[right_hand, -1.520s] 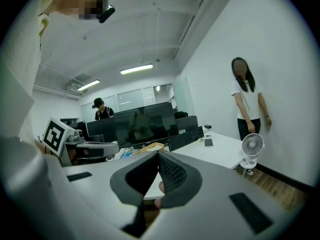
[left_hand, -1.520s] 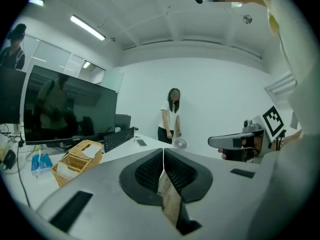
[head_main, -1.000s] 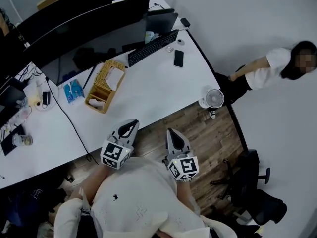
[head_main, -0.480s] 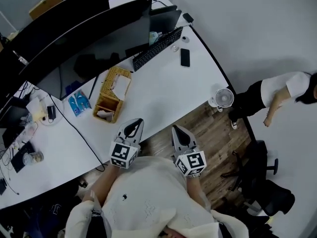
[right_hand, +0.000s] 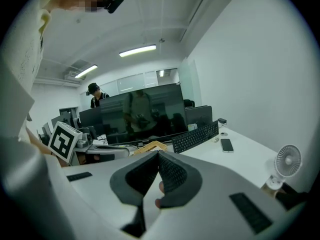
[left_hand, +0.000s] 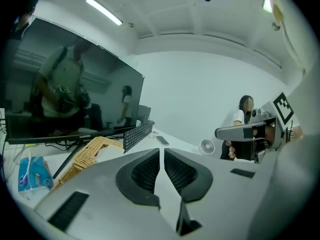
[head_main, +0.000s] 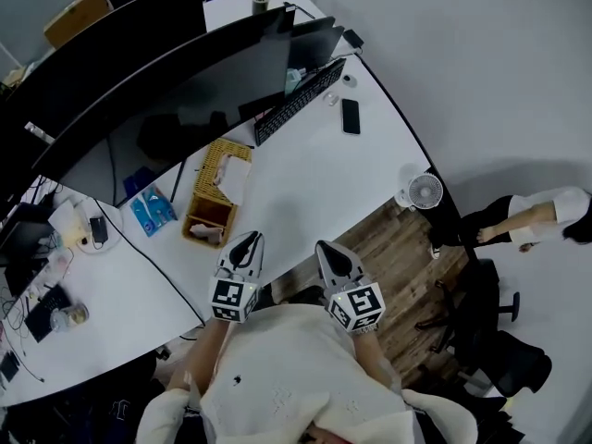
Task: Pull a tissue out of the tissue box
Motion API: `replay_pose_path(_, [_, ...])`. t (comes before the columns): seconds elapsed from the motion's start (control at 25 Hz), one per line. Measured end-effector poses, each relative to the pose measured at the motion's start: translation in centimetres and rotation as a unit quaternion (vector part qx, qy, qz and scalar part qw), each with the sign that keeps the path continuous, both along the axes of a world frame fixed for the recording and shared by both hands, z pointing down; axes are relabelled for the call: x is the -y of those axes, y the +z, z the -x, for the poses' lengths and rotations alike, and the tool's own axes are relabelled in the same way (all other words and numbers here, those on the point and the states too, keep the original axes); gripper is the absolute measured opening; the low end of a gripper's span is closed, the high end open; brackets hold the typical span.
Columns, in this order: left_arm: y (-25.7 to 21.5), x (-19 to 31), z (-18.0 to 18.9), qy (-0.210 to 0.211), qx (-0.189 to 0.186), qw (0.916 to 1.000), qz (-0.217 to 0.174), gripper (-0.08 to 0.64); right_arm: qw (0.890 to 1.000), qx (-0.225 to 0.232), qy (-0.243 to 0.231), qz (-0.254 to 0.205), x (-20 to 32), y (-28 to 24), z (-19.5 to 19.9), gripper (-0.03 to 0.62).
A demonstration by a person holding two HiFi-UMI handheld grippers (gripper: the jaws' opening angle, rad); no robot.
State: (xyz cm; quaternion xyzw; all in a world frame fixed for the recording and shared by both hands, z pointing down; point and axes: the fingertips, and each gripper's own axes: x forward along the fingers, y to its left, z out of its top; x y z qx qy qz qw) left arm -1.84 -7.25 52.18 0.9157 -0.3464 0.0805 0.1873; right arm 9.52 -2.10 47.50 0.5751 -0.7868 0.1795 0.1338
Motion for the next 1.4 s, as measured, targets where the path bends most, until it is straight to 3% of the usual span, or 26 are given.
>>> replay_pose_path(0.56, [1.8,3.7,3.9,-0.062,0.052,0.9964,-0.023,0.020,0.998,-0.010,-0.065,0.013,3.4,0.7,3.0,0.002])
replay_pose_path(0.68, [2.3,4.1,4.3,-0.082,0.064,0.9945,-0.016,0.052,0.997,-0.006,-0.075,0.021,3.5,1.0,2.5,0.002])
replay_pose_path(0.8, [2.7,4.4,4.3,-0.099,0.076,0.9920,-0.012,0.104,0.996,0.000,-0.081,0.024,4.0,1.1,1.8,0.002])
replay_pose_path(1.12, [4.7,5.2,3.4,-0.122,0.139,0.9827,-0.017,0.127,0.993,-0.005,-0.118,0.020,5.8,1.2,1.2,0.002])
replay_pose_path(1.4, [8.4,5.8,2.7,-0.138,0.184,0.9730,0.015,0.144,0.993,-0.015,-0.113,0.034,5.5,1.4,-0.1,0.002])
